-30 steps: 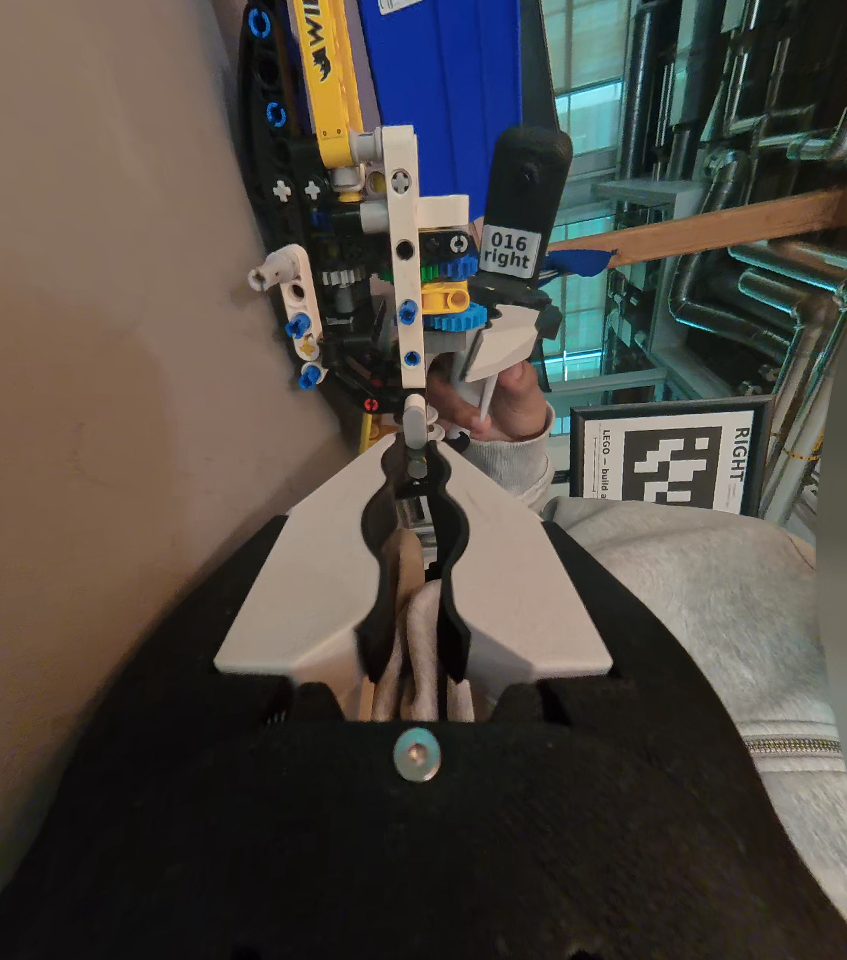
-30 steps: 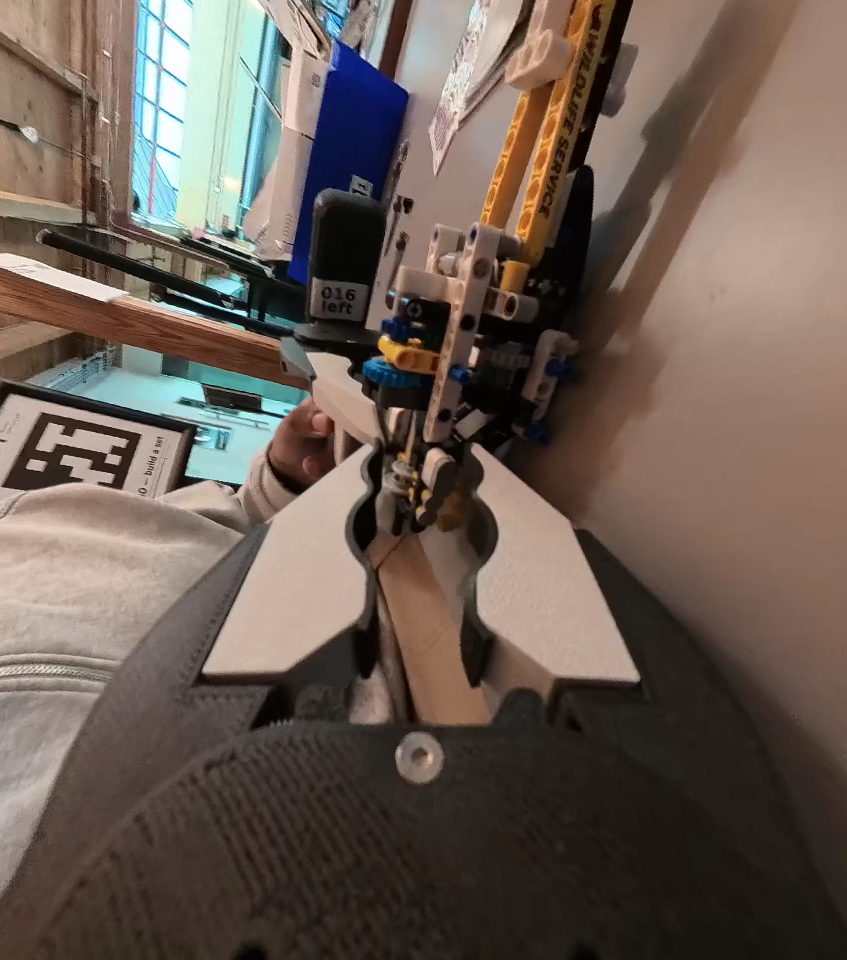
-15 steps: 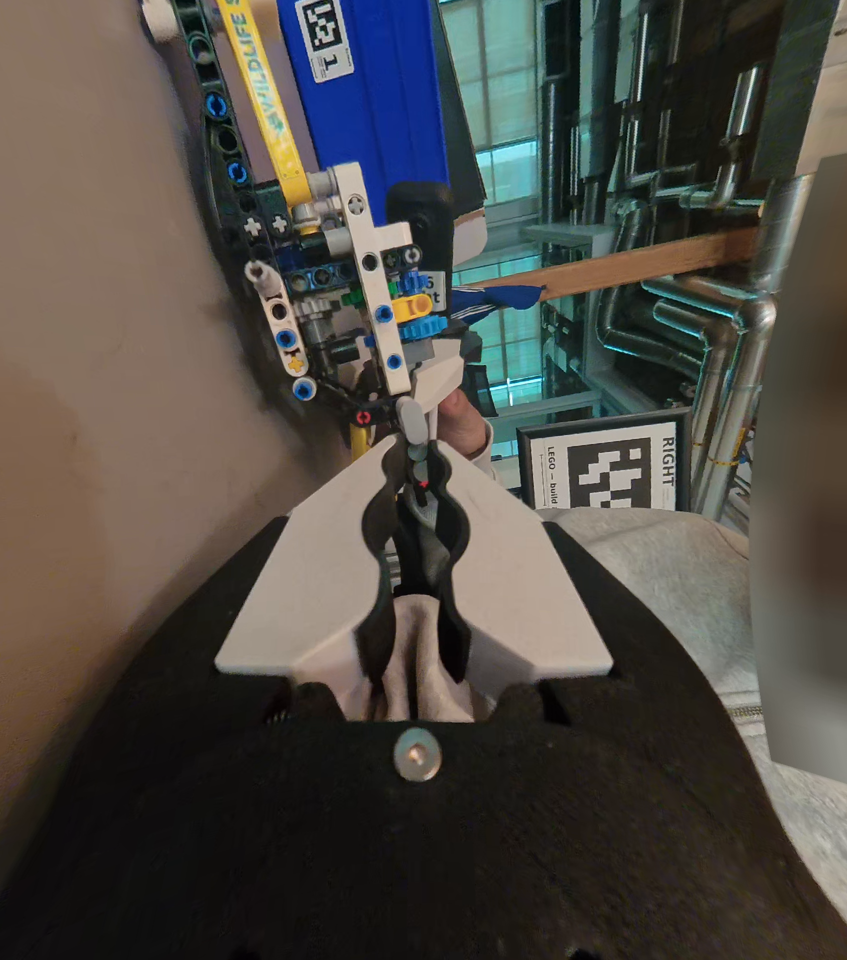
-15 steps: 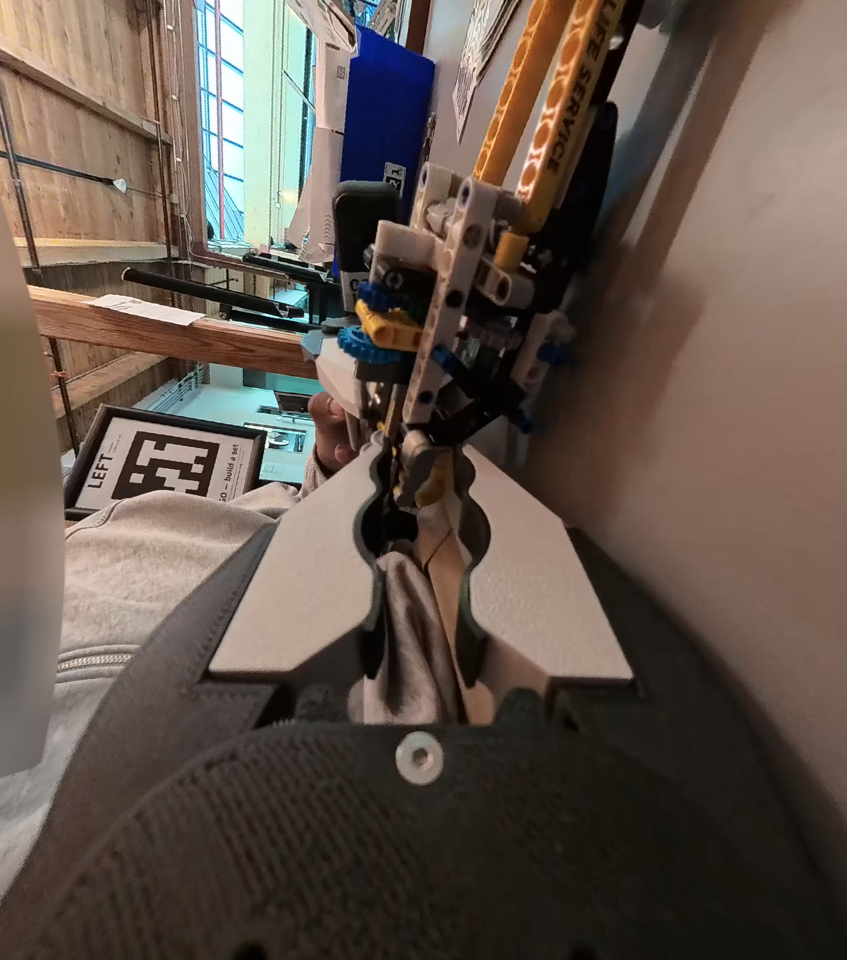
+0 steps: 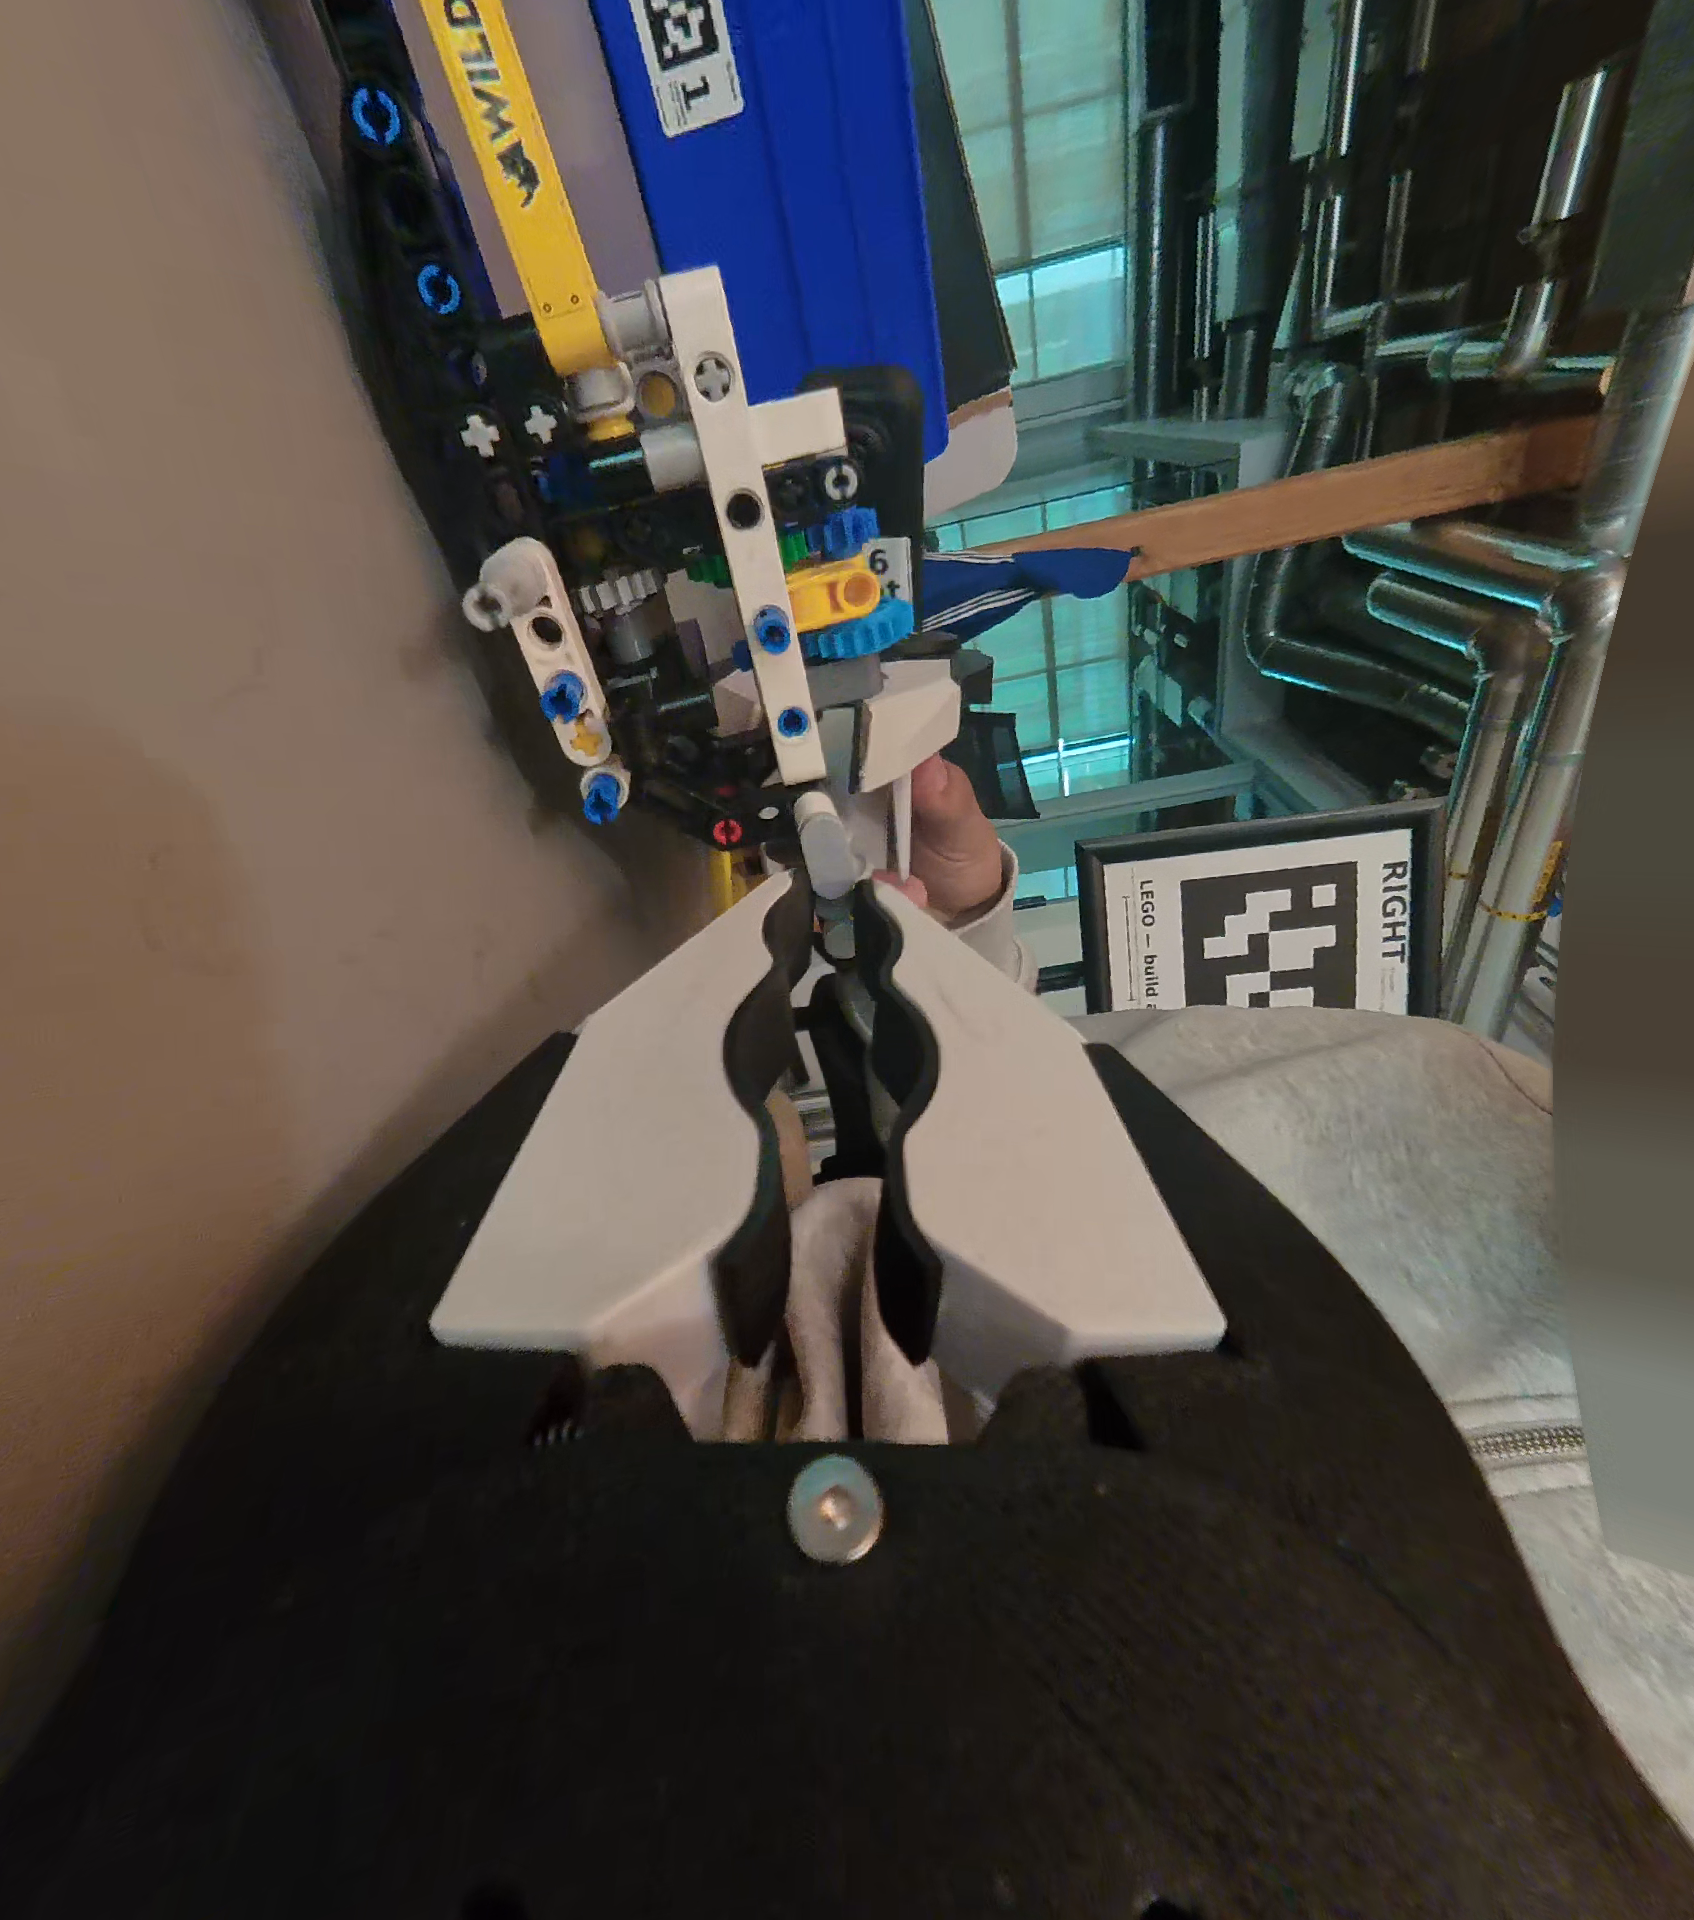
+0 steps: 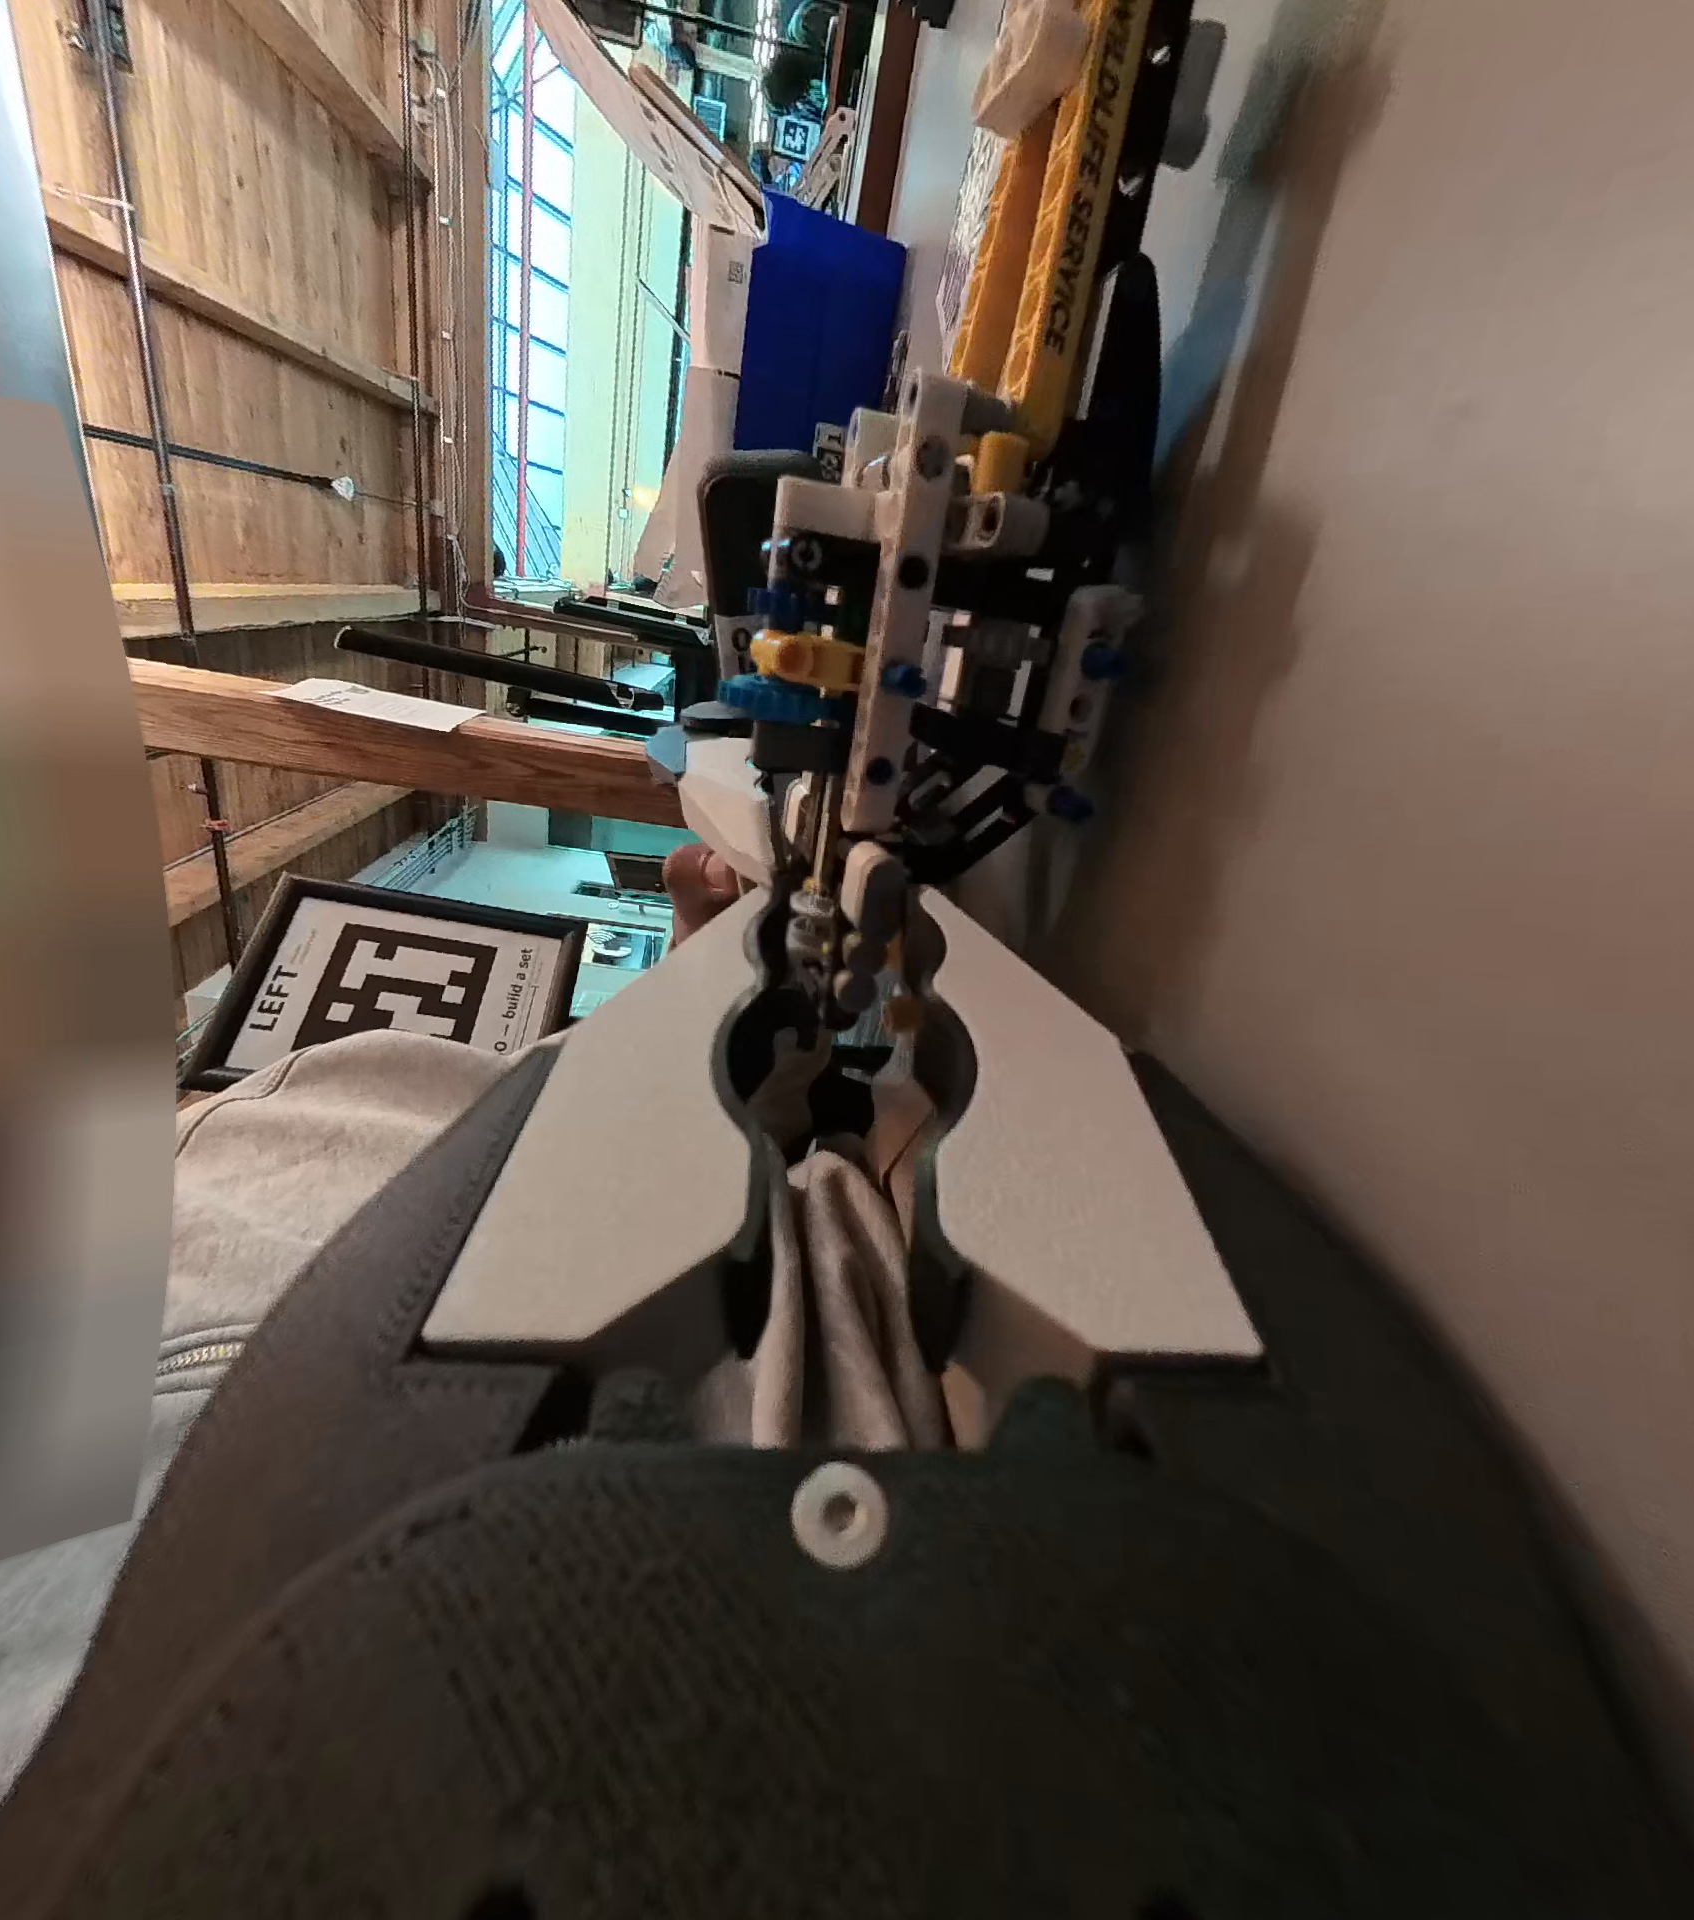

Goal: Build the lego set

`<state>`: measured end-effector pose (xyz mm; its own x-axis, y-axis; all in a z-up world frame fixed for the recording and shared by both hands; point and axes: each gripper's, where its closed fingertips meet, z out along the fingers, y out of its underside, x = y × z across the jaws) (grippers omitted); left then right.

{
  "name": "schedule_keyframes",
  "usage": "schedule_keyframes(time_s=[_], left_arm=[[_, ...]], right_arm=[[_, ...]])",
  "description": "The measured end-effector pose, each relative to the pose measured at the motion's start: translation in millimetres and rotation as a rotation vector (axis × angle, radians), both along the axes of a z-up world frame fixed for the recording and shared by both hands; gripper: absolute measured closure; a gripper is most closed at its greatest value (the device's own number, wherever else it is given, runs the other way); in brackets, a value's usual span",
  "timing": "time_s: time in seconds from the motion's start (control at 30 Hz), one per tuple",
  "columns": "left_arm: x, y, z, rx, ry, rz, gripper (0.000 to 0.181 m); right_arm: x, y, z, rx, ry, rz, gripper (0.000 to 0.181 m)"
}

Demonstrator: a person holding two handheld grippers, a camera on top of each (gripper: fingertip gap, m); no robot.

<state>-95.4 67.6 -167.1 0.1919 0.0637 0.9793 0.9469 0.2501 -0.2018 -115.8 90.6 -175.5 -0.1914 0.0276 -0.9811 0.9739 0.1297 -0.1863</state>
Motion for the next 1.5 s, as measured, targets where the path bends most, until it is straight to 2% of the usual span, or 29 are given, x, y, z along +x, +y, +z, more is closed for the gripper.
schedule_keyframes(time_s=[0.17,0.47,0.63,1.5], left_arm=[[1.0,1.3,-1.2,-0.011,0.002,-0.007,0.177],[1.9,1.4,0.3,0.003,0.000,-0.015,0.176],[0.6,1.4,-1.1,-0.013,0.004,-0.004,0.176],[-0.6,0.2,-0.4,-0.003,-0.006,0.002,0.176]], right_arm=[[4.8,-3.2,0.7,-0.008,-0.019,0.026,0.156],[2.4,-9.8,2.4,-0.043,-0.050,0.000,0.173],[1.4,-9.3,5.0,-0.070,-0.060,-0.005,0.176],[0.6,-8.3,5.9,-0.083,-0.061,0.002,0.176]])
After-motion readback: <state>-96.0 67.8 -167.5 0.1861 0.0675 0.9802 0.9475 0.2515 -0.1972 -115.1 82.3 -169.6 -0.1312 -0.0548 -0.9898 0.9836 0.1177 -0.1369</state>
